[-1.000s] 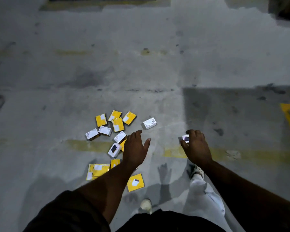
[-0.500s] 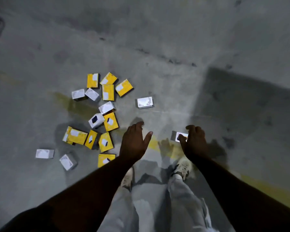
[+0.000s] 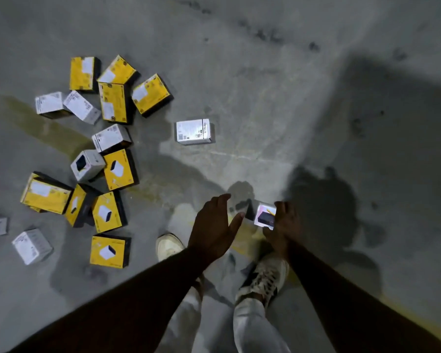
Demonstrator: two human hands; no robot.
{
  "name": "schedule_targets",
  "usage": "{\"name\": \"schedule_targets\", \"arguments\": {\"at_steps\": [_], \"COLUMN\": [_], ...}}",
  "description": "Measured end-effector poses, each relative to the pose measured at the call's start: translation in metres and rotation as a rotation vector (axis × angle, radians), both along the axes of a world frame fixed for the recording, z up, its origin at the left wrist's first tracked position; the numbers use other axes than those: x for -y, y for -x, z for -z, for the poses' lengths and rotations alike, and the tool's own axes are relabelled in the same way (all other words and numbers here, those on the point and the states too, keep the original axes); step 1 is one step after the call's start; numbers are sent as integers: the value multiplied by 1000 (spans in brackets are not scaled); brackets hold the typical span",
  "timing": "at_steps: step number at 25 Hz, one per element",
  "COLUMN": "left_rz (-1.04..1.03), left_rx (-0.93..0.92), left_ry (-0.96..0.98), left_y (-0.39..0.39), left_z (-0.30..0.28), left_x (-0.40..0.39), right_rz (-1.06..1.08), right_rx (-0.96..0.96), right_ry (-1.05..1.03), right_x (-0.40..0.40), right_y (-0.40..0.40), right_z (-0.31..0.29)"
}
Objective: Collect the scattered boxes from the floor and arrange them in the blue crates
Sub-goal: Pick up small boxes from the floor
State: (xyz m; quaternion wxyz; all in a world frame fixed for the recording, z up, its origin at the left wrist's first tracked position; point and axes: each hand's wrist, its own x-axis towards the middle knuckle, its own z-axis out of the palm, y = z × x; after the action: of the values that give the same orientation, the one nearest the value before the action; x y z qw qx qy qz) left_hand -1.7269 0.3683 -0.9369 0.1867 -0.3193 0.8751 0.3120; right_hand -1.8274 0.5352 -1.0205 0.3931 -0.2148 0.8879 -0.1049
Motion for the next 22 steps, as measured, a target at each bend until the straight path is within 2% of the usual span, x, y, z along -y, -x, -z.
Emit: {"name": "schedule_targets", "arguments": {"at_steps": [2, 6, 9, 12, 15, 19, 22], "left_rz": [-31, -89, -150, -223, -386, -676, -643], "left_rx": [-3, -19, -23, -18, 21, -1, -103], "left_ry": [-17, -60, -75, -105, -241, -438, -526], "left_y": [-2, -10, -22, -35, -45, -39, -31], "left_z": [31, 63, 80, 79, 69, 41, 15], "left_x": [6, 21, 39, 47, 57, 77, 110], "right_rz": [-166, -307, -461, -471, -303, 377, 611], "right_rx": [-15, -97, -139, -60, -9, 283, 468], "right_ry": [-57, -117, -176, -266, -171, 169, 316], "right_x": [9, 8, 12, 19, 59, 153, 213], "right_y": [1, 1, 0, 0, -1, -11, -15], "right_z": [44, 96, 119, 120, 80, 3, -46]}}
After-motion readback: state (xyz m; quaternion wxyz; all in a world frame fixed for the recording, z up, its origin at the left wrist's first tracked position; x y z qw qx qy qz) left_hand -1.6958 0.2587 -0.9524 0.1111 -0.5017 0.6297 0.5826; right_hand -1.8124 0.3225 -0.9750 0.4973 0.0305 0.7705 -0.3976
